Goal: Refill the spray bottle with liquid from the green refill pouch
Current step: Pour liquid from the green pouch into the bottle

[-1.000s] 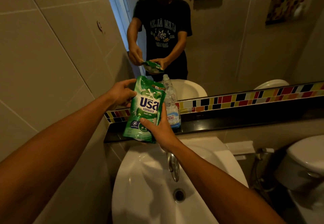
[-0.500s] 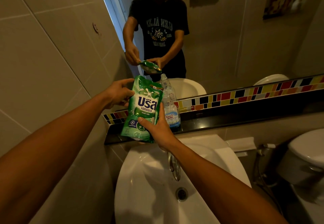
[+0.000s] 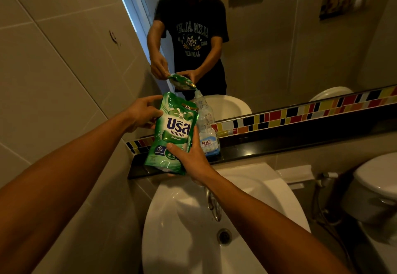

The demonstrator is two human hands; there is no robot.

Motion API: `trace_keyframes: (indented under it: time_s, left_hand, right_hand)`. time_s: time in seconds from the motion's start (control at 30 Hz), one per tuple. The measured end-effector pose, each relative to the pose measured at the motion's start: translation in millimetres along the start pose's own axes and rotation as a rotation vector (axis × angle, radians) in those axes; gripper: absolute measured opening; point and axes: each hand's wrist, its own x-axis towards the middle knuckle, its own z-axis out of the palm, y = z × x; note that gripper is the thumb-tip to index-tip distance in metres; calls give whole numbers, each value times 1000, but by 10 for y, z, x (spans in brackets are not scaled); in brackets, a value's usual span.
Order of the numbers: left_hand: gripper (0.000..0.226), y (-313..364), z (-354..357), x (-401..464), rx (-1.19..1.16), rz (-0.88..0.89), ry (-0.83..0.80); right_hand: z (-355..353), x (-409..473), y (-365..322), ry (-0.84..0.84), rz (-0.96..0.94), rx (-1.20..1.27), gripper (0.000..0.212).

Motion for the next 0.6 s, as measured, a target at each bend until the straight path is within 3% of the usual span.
trace_keyframes:
  time_s: [0.6]
  left_hand:
    - [63,82,-67,5,16,8,5]
  right_hand:
    - [62,17,-40,5,-10,36,92]
